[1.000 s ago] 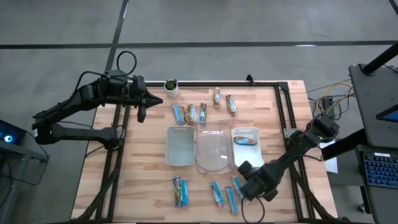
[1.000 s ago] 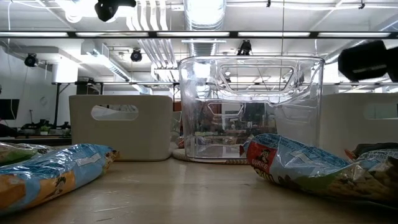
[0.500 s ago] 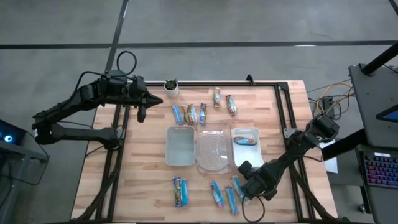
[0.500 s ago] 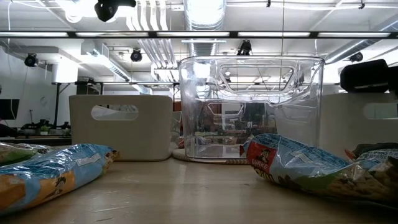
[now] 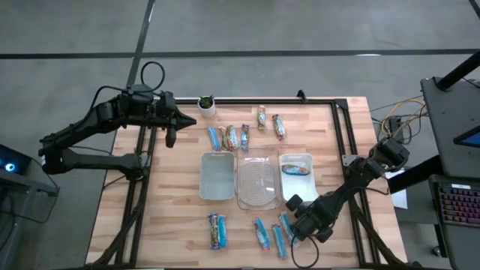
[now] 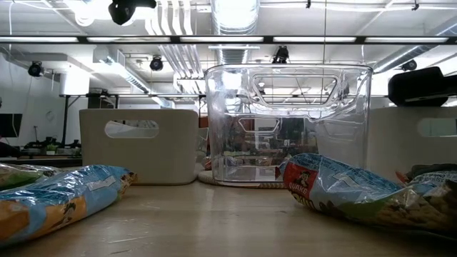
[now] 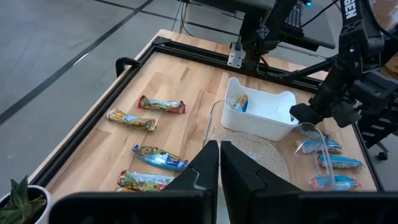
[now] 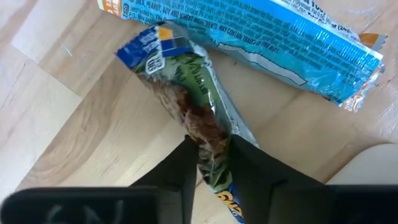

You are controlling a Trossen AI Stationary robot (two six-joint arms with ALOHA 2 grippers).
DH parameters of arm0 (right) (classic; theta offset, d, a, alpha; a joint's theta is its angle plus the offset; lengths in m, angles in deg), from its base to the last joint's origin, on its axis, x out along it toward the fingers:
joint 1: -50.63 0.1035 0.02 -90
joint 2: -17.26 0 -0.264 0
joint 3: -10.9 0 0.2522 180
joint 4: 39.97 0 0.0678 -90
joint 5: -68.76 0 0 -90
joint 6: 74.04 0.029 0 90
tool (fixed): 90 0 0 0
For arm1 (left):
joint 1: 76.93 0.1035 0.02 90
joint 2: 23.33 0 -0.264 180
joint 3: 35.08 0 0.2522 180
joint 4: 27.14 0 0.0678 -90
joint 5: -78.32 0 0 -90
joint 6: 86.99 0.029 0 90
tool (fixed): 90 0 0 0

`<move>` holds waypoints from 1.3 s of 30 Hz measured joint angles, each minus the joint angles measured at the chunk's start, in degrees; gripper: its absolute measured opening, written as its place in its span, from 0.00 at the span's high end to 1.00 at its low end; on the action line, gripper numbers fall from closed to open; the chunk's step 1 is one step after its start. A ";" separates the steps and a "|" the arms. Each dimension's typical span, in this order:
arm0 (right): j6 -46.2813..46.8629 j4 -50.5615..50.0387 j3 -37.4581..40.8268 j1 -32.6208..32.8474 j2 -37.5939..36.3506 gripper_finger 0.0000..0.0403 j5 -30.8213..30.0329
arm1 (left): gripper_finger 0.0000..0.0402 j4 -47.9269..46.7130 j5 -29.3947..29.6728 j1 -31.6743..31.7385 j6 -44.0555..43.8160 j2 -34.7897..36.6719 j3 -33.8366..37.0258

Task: Pick and place Granola Bars by type
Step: Put the right blue granola bar into the transparent bin

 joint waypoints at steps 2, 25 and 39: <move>0.00 0.08 0.02 0.00 0.00 0.84 0.01 | 1.00 -0.02 0.00 0.00 0.00 0.00 0.00; 6.91 -12.65 -16.75 0.02 -1.29 0.89 0.75 | 1.00 -0.02 0.00 0.01 0.02 0.00 0.00; 18.62 -22.08 -35.54 -5.36 -1.42 0.89 -4.71 | 1.00 -0.02 0.00 0.02 0.02 -0.04 0.00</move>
